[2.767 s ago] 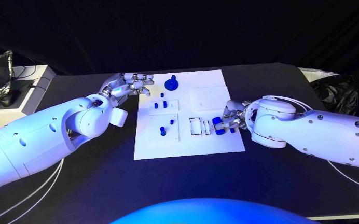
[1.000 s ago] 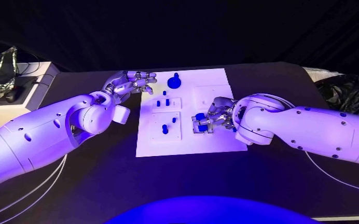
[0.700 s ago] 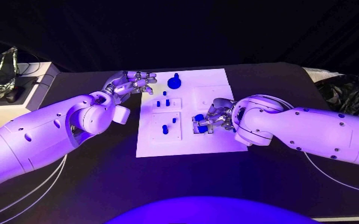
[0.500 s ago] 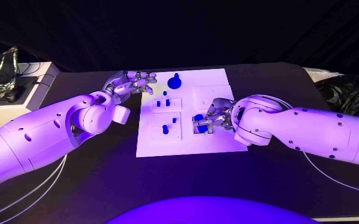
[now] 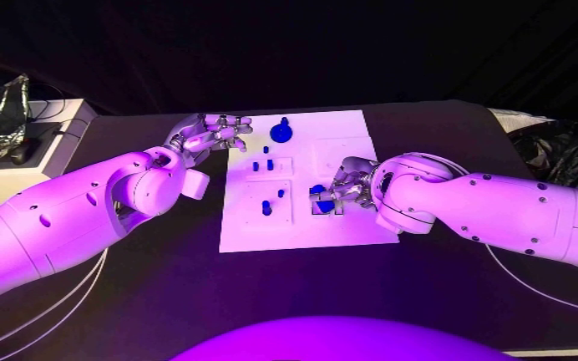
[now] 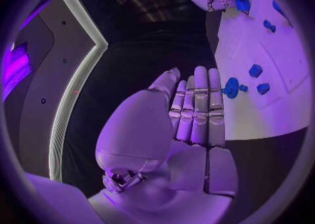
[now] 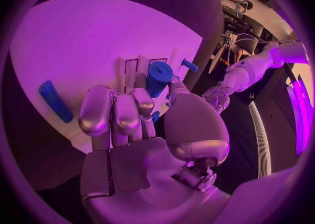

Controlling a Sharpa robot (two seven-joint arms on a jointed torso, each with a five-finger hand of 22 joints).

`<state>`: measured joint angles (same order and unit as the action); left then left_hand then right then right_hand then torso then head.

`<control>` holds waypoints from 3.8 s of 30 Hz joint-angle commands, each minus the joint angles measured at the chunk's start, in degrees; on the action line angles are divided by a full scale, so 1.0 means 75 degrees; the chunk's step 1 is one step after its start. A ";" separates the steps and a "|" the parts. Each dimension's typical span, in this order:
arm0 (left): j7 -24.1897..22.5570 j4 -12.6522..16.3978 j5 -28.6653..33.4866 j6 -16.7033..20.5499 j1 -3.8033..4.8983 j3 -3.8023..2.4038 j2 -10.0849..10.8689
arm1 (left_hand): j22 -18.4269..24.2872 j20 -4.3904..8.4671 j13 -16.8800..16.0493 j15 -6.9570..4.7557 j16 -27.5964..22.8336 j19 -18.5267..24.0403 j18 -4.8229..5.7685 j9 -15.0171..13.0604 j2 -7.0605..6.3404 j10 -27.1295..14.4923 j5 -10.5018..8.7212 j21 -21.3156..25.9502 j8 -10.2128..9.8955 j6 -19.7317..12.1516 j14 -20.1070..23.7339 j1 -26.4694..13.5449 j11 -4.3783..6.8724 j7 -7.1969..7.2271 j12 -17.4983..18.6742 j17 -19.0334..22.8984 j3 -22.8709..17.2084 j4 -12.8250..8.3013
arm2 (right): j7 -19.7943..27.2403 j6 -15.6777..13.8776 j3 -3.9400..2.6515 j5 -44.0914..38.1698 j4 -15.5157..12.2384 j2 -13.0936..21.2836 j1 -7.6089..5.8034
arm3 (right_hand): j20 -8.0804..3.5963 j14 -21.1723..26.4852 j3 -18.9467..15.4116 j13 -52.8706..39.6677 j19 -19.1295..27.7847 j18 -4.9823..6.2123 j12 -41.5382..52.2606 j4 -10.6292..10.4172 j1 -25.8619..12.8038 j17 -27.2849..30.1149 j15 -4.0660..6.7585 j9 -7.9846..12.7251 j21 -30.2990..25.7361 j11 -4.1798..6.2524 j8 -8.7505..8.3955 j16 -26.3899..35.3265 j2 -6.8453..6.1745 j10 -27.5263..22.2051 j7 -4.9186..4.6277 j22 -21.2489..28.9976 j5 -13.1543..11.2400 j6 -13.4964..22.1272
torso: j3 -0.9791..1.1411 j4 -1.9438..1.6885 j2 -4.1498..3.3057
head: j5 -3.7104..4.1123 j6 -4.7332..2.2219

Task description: Assemble the parts on the task board

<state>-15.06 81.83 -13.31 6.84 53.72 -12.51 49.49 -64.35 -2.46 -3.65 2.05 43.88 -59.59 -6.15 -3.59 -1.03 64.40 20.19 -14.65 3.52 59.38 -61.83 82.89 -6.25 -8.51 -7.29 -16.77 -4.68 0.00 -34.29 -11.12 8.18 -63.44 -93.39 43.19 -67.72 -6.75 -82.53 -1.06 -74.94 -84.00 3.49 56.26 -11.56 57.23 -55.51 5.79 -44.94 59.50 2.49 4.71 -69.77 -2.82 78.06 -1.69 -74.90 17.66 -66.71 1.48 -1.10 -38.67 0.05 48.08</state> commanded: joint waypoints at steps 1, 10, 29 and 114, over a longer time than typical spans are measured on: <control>-0.0043 0.0016 0.0044 -0.0085 -0.0006 -0.0007 -0.0009 | -0.0011 -0.0009 0.0008 0.0024 0.0007 -0.0069 0.0033 -0.0007 0.0002 -0.0042 -0.0009 0.0038 0.0023 0.0002 0.0010 -0.0063 0.0014 0.0011 -0.0010 -0.0005 -0.0034 0.0009 | -0.0004 -0.0140 0.0029 -0.0173 0.0059 -0.0028 0.0051 | 0.0043 -0.0019 0.0231 -0.0076 -0.0412 0.0105 -0.0036 -0.0407 -0.0048 0.0007 0.0001 0.0032 -0.0025 -0.0039 -0.0054 0.0039 -0.0280 -0.0061 -0.0023 -0.1051 -0.0500 0.0041 | 0.0002 0.0004 0.0003 | 0.0010 -0.0007; -0.0045 0.0014 0.0044 -0.0075 -0.0006 -0.0007 -0.0011 | -0.0011 -0.0009 0.0008 0.0024 0.0007 -0.0069 0.0033 -0.0007 0.0002 -0.0042 -0.0009 0.0038 0.0023 0.0002 0.0010 -0.0063 0.0014 0.0011 -0.0010 -0.0005 -0.0034 0.0009 | 0.0042 -0.0136 0.0029 -0.0194 -0.0029 -0.0006 0.0074 | 0.0043 -0.0018 0.0462 -0.0064 -0.0415 0.0103 -0.0037 -0.0707 -0.0779 -0.0002 -0.0015 0.0058 -0.0008 -0.0022 -0.0058 0.0040 -0.0943 -0.0064 -0.0040 -0.1056 -0.1655 0.0039 | 0.0006 0.0000 0.0003 | 0.0012 -0.0012; -0.0050 0.0013 0.0044 -0.0064 -0.0008 -0.0007 0.0004 | -0.0019 -0.0009 0.0009 0.0024 0.0007 -0.0075 0.0031 -0.0007 0.0004 -0.0045 -0.0013 0.0052 0.0023 0.0001 0.0012 -0.0056 0.0014 0.0011 -0.0012 -0.0003 -0.0047 0.0007 | 0.0290 -0.0485 0.0023 -0.0456 -0.0605 0.0568 0.0125 | 0.0026 -0.0027 0.0552 -0.0072 -0.0431 0.0092 0.0000 -0.0668 -0.0320 -0.0055 0.0005 0.0009 0.0067 0.0006 -0.0009 0.0007 -0.0757 -0.0015 -0.0002 -0.1071 -0.1719 -0.0036 | 0.0009 0.0005 0.0000 | -0.0051 0.0016; -0.0092 0.0066 0.0072 -0.0034 -0.0203 -0.0008 0.0086 | -0.0078 -0.0006 0.0009 0.0021 0.0008 -0.0090 0.0030 -0.0006 0.0001 -0.0031 -0.0011 0.0090 0.0022 0.0002 0.0011 -0.0059 0.0018 0.0013 -0.0018 0.0001 -0.0058 -0.0018 | -0.0421 0.1452 0.0023 -0.1607 -0.0310 0.1474 0.0139 | -0.0004 -0.0036 0.0851 -0.0201 -0.0394 0.0043 -0.0022 0.1658 0.1252 -0.0250 0.0039 0.0885 0.0295 0.0046 -0.0081 -0.0021 0.0360 0.0043 0.0030 -0.1112 0.0701 -0.0111 | 0.0003 0.0002 0.0001 | 0.0139 0.0079</control>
<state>-15.17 82.18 -13.12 6.94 52.26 -12.52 50.17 -64.89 -2.45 -3.65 2.05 43.88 -60.01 -6.15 -3.59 -1.03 64.41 20.19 -14.19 3.52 59.38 -61.83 82.89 -6.24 -8.51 -7.30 -16.77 -4.84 -0.16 -37.02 -3.65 7.72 -74.60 -95.97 54.50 -67.55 -6.33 -82.84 2.80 -74.90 -84.01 3.47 56.44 -1.20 65.49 -57.34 5.71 -49.77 61.50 2.49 4.61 -69.78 -0.48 78.47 -1.73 -74.94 22.64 -68.04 1.52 -1.10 -38.68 1.10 48.61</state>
